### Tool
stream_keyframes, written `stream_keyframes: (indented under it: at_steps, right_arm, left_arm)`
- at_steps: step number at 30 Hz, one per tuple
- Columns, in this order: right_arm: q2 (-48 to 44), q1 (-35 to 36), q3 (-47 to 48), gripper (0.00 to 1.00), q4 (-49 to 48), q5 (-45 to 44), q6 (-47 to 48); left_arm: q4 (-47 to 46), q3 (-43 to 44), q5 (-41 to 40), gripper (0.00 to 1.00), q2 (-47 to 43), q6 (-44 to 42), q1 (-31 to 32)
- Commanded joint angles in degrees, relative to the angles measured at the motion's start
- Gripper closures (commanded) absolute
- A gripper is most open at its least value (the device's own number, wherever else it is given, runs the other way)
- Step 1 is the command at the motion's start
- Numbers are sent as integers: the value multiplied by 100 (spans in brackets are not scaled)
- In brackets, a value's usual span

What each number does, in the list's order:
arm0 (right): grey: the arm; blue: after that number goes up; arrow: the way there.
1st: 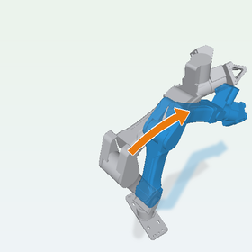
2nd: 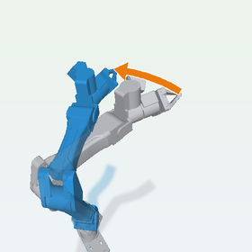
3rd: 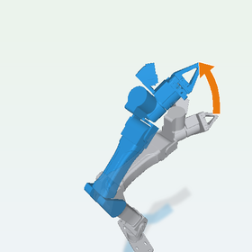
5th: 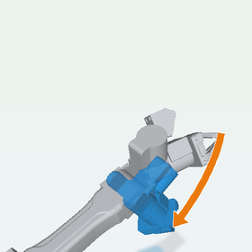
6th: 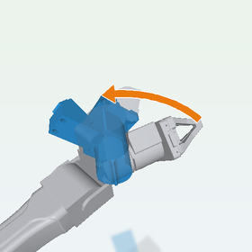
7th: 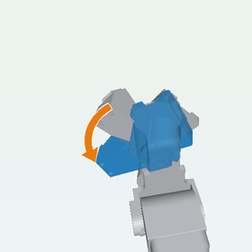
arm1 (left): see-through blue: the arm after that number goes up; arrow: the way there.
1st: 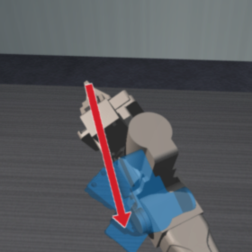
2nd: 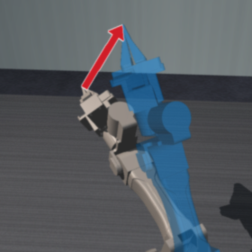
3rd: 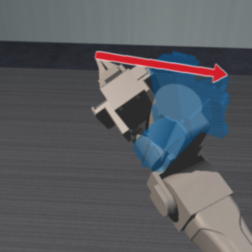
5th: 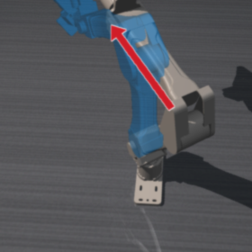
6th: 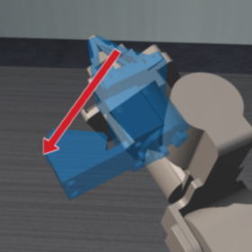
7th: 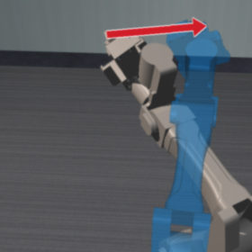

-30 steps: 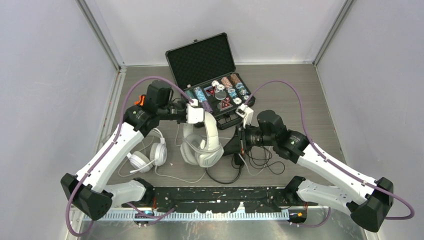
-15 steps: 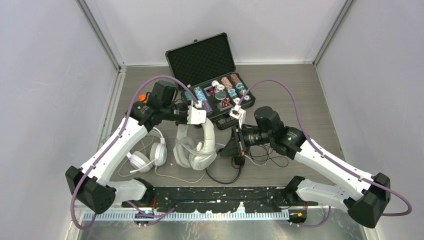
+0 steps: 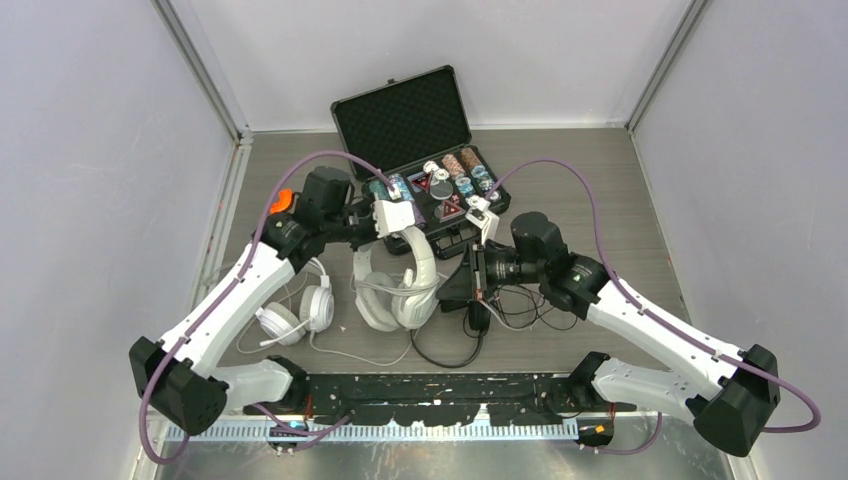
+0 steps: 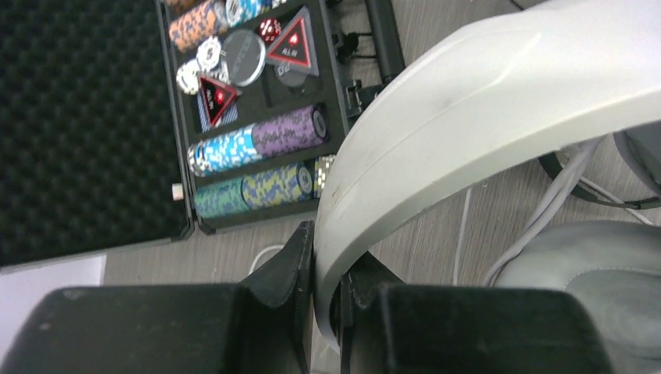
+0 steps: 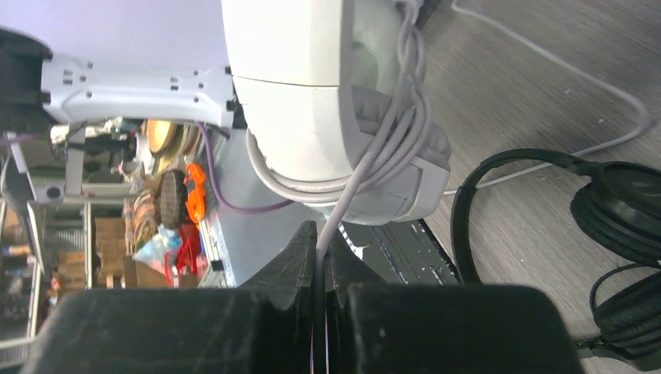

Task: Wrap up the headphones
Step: Wrap the headphones cable around the headphones.

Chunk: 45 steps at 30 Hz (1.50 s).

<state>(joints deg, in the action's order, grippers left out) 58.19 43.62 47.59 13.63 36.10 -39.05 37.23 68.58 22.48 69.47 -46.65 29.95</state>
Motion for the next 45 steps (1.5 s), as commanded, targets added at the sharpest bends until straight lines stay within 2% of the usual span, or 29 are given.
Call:
stream_keyframes:
  at_steps: [1, 4, 8, 12, 18, 26, 33, 39, 45]
  right_arm:
    - [-220, -14, 376, 97, -252, -342, -469]
    - [-262, -13, 434, 92, -458, -246, -794]
    - [-281, -22, 290, 85, -1275, -1, -1448]
    - [-194, -15, 253, 84, -1569, -13, -1706]
    - [203, -8, 461, 83, -1824, 99, -1822]
    - [560, 9, 690, 83, -2057, -158, -1916]
    - [416, 90, 683, 84, -1999, -769, -1419]
    - [289, 249, 629, 84, -1785, -1171, -982]
    - [368, 540, 548, 84, -1765, -1557, -574]
  left_arm:
    - [-881, -461, -1401, 100, -505, 997, -73]
    - [-1206, -712, -1696, 100, -911, 1923, -73]
    - [-1388, -957, -1874, 100, -1206, 2545, 28]
    - [-1118, -855, -2163, 100, -1202, 2778, 141]
    - [-744, -464, -3064, 100, -1046, 3405, 217]
    - [-540, -326, -4076, 100, -891, 4774, 465]
    - [-632, -182, -5050, 100, -724, 6308, 656]
    - [-390, 231, -5644, 100, -200, 6935, 817]
    - [-358, 405, -5730, 100, -95, 7801, 845]
